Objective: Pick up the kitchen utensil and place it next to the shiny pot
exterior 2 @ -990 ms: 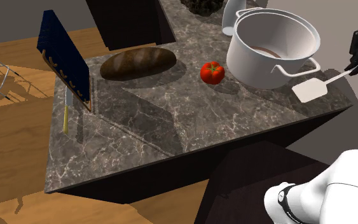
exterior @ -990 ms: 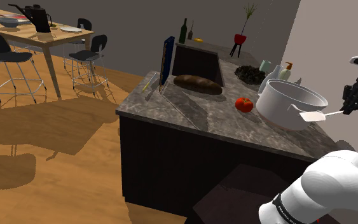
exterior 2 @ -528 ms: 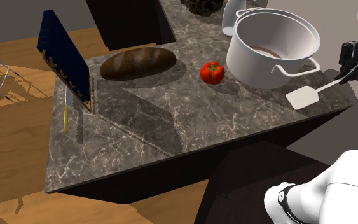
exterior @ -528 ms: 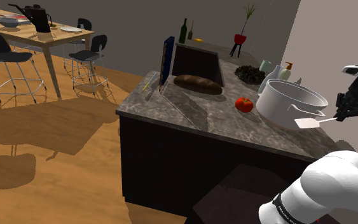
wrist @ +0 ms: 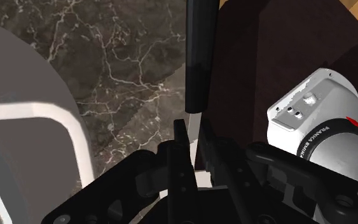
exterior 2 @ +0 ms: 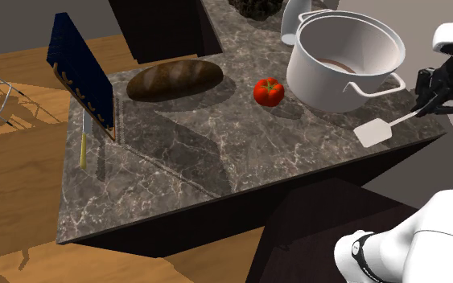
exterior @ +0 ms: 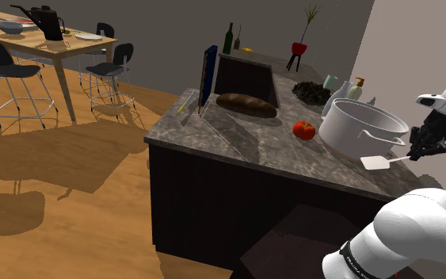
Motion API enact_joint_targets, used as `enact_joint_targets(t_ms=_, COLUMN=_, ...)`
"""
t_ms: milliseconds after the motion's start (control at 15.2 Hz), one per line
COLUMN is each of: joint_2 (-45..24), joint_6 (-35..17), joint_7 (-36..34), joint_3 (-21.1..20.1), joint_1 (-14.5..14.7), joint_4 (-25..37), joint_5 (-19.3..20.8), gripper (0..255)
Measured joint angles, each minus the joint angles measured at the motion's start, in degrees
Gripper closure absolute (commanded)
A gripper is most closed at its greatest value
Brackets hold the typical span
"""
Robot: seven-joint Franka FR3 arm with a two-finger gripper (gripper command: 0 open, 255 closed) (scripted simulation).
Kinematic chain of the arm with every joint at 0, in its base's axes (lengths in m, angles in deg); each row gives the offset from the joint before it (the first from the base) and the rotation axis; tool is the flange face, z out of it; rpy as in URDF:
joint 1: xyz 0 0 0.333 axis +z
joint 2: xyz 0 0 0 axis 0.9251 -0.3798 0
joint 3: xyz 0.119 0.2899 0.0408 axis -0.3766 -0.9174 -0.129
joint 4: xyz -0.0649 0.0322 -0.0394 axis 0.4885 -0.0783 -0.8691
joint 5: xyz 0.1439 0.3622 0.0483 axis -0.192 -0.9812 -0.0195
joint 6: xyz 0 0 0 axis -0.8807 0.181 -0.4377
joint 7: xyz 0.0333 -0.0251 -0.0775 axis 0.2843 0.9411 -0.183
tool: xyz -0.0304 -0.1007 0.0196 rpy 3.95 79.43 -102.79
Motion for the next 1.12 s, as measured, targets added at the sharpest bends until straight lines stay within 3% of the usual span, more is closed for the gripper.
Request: enact_joint_targets(t_ms=1122, joint_2=1.1, joint_6=-10.0, joint_7=-1.6, joint_3=9.0, joint_1=-2.3, joint_4=-10.7, joint_5=8.3, gripper=255)
